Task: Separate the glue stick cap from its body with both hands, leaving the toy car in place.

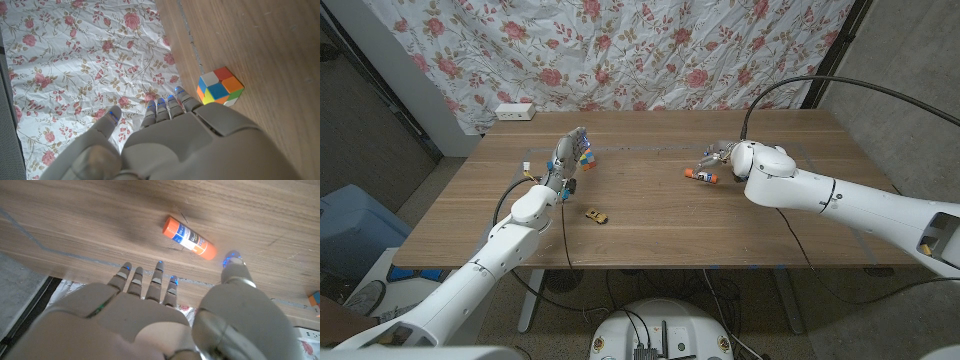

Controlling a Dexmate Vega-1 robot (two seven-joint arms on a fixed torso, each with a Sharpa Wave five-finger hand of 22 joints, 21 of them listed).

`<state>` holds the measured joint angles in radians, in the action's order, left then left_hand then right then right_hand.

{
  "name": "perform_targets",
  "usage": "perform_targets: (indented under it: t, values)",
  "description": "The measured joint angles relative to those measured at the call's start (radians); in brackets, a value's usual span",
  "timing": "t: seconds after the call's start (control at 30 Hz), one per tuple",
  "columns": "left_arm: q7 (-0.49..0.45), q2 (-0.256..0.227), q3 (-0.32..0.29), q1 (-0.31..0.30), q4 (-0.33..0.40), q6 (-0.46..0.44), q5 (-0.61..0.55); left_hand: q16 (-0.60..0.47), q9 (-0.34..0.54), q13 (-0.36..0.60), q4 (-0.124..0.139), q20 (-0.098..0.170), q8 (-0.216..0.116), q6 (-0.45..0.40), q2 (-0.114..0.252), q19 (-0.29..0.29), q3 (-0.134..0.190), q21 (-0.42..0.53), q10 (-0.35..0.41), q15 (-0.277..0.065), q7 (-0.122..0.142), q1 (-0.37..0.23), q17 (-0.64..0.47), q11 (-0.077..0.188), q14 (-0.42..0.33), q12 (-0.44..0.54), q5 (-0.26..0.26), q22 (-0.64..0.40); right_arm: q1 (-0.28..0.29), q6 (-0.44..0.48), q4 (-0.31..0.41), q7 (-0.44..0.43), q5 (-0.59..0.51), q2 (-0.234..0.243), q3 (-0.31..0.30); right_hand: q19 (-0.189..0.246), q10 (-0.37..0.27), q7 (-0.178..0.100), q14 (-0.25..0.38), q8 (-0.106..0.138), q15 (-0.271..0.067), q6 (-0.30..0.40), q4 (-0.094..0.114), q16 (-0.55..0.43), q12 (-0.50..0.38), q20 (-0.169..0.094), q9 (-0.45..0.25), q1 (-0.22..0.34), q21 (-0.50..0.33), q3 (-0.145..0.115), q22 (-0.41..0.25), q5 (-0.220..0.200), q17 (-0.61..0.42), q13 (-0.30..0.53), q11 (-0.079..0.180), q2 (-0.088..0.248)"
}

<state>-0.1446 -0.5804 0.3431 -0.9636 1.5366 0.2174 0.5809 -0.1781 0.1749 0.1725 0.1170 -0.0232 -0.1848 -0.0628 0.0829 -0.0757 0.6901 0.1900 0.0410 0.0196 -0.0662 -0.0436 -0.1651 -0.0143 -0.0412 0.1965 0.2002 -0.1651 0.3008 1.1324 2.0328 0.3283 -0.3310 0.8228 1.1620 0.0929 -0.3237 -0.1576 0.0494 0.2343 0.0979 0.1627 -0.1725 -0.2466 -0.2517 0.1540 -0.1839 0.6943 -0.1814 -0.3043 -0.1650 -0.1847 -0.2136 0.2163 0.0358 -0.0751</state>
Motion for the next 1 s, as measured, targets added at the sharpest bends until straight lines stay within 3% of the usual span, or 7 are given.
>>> perform_targets:
  t: [0.23,0.3,1.0]
  values:
    - [-0.011,-0.003,-0.003,-0.015,0.015,0.000,0.000,0.000,0.000,0.000,0.004,0.000,0.000,0.000,0.000,0.000,0.004,0.000,0.000,-0.002,0.000,0.000,0.000,0.000,-0.009,0.000,0.000,0.000,-0.032,0.020,-0.020,0.008,-0.023,-0.017,0.057,0.027,-0.029,-0.009,0.028,0.017,-0.014,0.045,-0.006,-0.012,0.000,-0.013,0.000,0.037,-0.008,-0.017,0.000,0.000,0.000,0.000,0.007,0.008]
    - [-0.013,-0.006,-0.006,-0.022,0.023,0.000,0.000,0.000,0.000,0.000,0.004,0.000,0.000,0.000,0.000,0.000,0.004,0.000,0.000,-0.002,0.000,0.000,0.000,0.000,-0.009,0.000,0.000,0.000,-0.038,0.028,-0.026,0.008,-0.035,-0.024,0.071,0.030,-0.038,-0.014,0.031,0.021,-0.017,0.057,-0.004,-0.012,0.000,-0.016,0.000,0.049,-0.008,-0.020,0.000,0.000,0.000,0.000,0.012,-0.003]
    - [-0.014,-0.012,-0.014,-0.042,0.038,0.006,0.001,0.000,0.000,0.000,0.004,-0.005,0.000,-0.011,0.004,-0.005,0.004,0.000,0.003,-0.002,0.000,0.004,0.000,-0.004,-0.020,0.000,0.000,0.000,-0.104,0.079,-0.105,0.003,-0.083,-0.084,0.202,0.046,-0.066,-0.043,0.056,0.021,-0.043,0.086,0.003,-0.020,0.000,-0.025,0.000,0.089,-0.008,-0.036,0.000,0.000,0.002,0.000,0.016,0.006]
